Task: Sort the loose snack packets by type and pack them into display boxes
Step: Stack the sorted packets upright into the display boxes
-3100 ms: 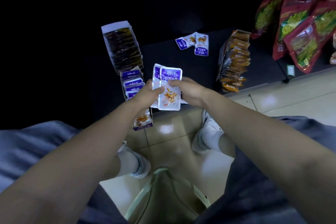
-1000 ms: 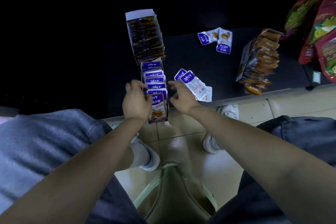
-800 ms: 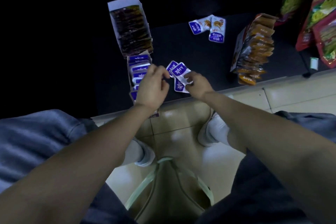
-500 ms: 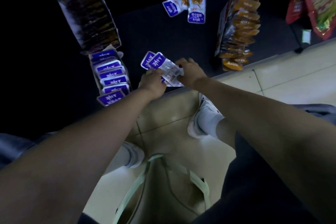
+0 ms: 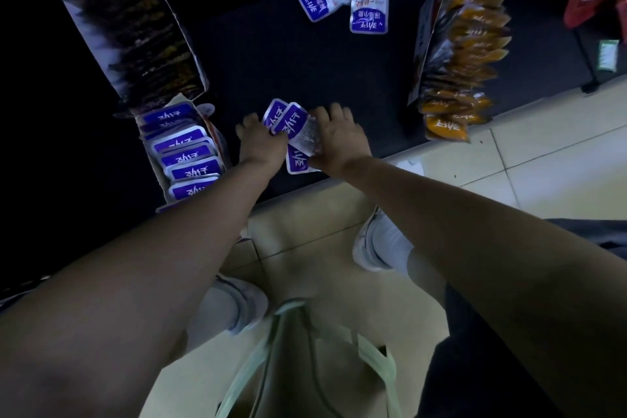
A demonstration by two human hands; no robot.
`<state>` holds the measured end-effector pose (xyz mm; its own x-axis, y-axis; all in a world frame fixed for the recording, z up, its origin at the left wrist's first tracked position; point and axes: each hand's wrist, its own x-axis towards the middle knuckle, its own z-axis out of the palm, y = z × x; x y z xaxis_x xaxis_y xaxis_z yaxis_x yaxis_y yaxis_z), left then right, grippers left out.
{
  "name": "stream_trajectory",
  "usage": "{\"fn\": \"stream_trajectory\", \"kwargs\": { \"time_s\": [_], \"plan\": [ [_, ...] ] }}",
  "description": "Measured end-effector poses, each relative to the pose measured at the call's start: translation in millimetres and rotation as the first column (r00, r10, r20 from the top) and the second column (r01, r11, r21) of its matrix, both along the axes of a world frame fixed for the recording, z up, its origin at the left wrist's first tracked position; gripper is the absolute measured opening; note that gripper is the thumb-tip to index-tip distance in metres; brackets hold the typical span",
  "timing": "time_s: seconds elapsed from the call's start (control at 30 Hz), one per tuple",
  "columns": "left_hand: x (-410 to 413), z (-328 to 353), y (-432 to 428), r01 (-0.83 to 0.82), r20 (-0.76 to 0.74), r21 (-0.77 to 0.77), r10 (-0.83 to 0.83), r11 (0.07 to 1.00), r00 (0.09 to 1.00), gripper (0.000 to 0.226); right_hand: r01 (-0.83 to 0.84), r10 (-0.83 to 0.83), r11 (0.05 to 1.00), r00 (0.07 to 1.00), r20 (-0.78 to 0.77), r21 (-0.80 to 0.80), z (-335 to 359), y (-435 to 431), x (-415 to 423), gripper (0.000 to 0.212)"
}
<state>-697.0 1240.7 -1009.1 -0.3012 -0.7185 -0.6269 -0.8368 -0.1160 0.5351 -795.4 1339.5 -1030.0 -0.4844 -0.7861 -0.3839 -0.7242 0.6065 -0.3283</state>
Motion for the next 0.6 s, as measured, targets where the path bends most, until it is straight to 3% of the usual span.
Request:
{"fn": "stream_trajectory", "kwargs": {
  "time_s": [0.1,0.33,0.47,0.53,0.6],
  "plan": [
    [2,-2,0,-0.042,-0.100,0.128,0.055,0.991,0.994,0.012,0.004,-0.001,1.000,0.996,0.090,-0.029,3,6,-12,0.080],
    [-3,3,9,-0.145,-0.164,0.263,0.192,0.954,0.967,0.017,-0.046,0.053,0.998,0.962,0.269,-0.034,13,20,-22,0.102],
    [-4,12,9,-0.159,-0.209,0.311,0.231,0.937,0.950,0.020,-0.197,0.185,0.980,0.959,0.216,0.036,21,24,-21,0.121],
    [-6,17,8,-0.175,-0.236,0.361,0.272,0.916,0.933,0.022,-0.207,0.199,0.978,0.966,0.164,0.034,20,23,-20,0.107],
    [-7,25,7,-0.166,-0.256,0.419,0.291,0.893,0.922,0.033,-0.108,0.115,0.993,0.979,0.171,-0.046,22,20,-21,0.079]
  ]
}}
